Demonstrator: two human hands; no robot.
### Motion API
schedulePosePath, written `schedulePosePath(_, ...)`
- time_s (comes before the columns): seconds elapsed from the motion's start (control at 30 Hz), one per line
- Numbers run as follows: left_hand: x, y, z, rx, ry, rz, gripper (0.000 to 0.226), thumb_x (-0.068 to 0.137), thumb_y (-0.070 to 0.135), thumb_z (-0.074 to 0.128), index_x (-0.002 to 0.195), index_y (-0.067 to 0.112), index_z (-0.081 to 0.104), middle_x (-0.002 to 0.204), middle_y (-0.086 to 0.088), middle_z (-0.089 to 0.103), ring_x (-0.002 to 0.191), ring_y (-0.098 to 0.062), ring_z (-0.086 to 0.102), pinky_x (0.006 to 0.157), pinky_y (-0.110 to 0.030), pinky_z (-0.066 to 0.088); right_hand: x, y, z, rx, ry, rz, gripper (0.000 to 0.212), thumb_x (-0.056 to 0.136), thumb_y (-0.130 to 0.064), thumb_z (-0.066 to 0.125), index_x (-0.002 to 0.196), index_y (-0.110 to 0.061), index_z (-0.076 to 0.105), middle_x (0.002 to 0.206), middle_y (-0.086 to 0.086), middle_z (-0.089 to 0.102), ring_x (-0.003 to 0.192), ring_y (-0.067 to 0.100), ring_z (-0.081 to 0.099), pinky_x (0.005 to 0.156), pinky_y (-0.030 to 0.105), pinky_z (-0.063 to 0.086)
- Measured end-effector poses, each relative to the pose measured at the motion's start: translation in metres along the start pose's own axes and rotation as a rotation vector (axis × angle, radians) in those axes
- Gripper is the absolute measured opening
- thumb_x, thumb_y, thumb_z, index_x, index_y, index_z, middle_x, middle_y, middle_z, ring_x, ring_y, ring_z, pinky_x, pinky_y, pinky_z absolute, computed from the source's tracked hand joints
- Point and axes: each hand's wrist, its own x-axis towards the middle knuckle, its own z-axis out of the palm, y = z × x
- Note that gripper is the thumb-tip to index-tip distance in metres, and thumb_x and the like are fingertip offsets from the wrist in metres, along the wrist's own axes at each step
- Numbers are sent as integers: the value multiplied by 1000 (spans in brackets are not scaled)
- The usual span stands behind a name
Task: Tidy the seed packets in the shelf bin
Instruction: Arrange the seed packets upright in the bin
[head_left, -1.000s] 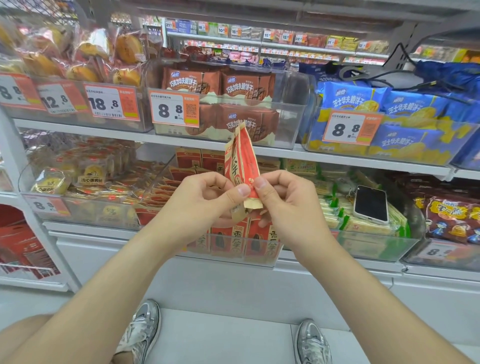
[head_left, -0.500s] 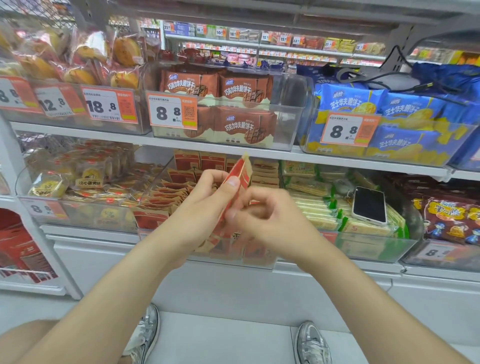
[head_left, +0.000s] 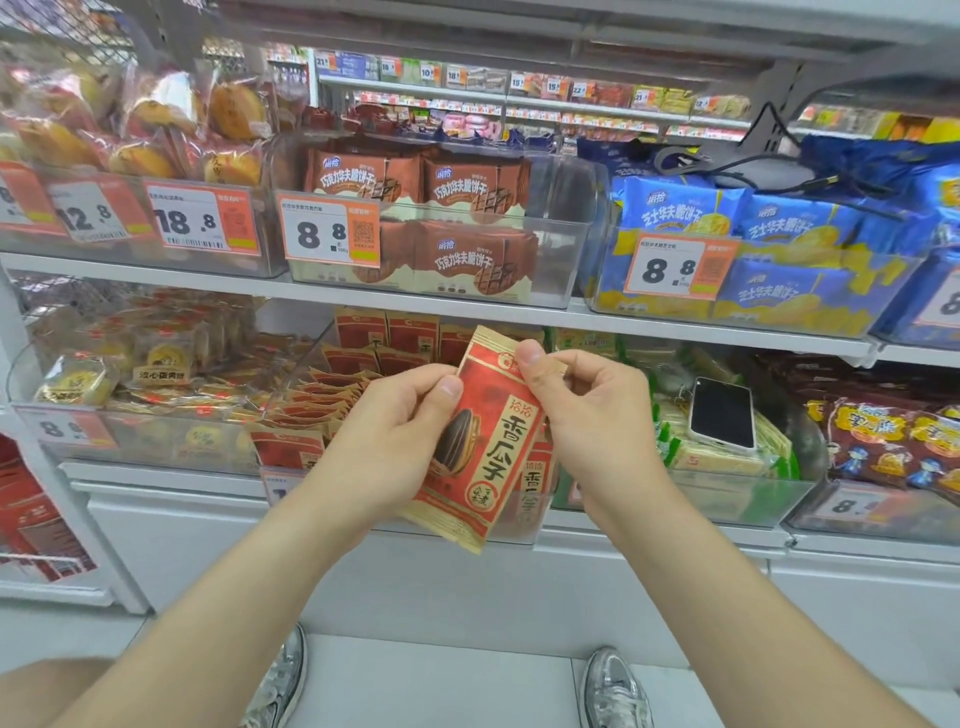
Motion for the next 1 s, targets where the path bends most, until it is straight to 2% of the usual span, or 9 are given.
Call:
schedulePosePath(0.1, 3, -3, -4, 145, -83, 10, 49, 111, 52, 39, 104, 22, 76, 93, 7, 82, 83, -10, 79, 75, -38, 64, 9, 4, -5, -23, 152, -113, 42, 97, -41, 77, 71, -9, 68, 73, 24, 70, 63, 21, 60, 58, 46, 51)
schedulePosePath(0.17, 3, -3, -6, 65, -210, -80, 46, 112, 47, 42, 112, 18, 77, 100, 3, 84, 94, -16, 81, 83, -47, 67, 14, 8, -9, -81, 253, -181, 44, 99, -46, 73, 70, -14, 65, 70, 14, 71, 62, 16, 61, 58, 43, 51)
schedulePosePath(0.27, 3, 1, -12, -92, -394, -131, 27, 113, 22, 50, 132, 18, 69, 112, -1, 83, 110, -14, 78, 89, -33, 66, 20, 14, -12, -154, 337, -184, 45, 102, -54, 65, 80, -15, 64, 74, 3, 73, 68, 15, 71, 62, 38, 56)
schedulePosePath(0.33, 3, 4, -16, -121, -428, -148, 26, 112, 14, 53, 131, 17, 71, 110, -2, 83, 107, -13, 79, 77, -19, 63, 21, 17, -11, -165, 311, -186, 38, 105, -55, 60, 91, -20, 63, 83, 0, 75, 76, 16, 75, 66, 40, 58)
schedulePosePath(0.4, 6, 3, -16, -71, -363, -168, 22, 109, 15, 58, 120, 13, 76, 102, -2, 84, 97, -11, 81, 62, -13, 59, 21, 18, -10, -172, 247, -214, 26, 108, -50, 57, 104, -25, 62, 91, -4, 75, 80, 10, 74, 67, 39, 58)
schedulePosePath(0.53, 14, -7, -17, 110, -173, -76, 16, 106, 23, 67, 105, 14, 80, 87, 3, 84, 81, -13, 82, 66, -26, 66, 21, 17, -10, -164, 59, -288, 23, 106, -40, 65, 127, -35, 59, 110, -13, 73, 100, 8, 73, 88, 41, 62)
schedulePosePath(0.7, 30, -17, -21, 352, 48, 75, 19, 99, 37, 76, 87, 22, 76, 68, 8, 78, 62, -7, 76, 60, -19, 56, 30, 22, -12, -123, 81, -349, 30, 101, -28, 69, 123, -35, 50, 109, 2, 73, 101, 26, 74, 90, 60, 59)
schedulePosePath(0.83, 51, -35, -31, 528, 249, 155, 9, 100, 37, 75, 94, 32, 70, 79, 14, 75, 77, -8, 72, 80, -40, 62, 32, 18, -7, -166, 232, -549, 24, 103, -14, 69, 115, -18, 49, 94, 0, 68, 78, 18, 69, 72, 46, 57)
schedulePosePath(1.0, 69, -56, -39, 689, 117, 127, 13, 103, 39, 68, 101, 28, 73, 100, 10, 74, 95, -15, 69, 90, -46, 60, 51, 32, 15, -440, 96, -762, 16, 99, -2, 72, 104, -7, 57, 92, 4, 65, 80, 21, 65, 70, 34, 53)
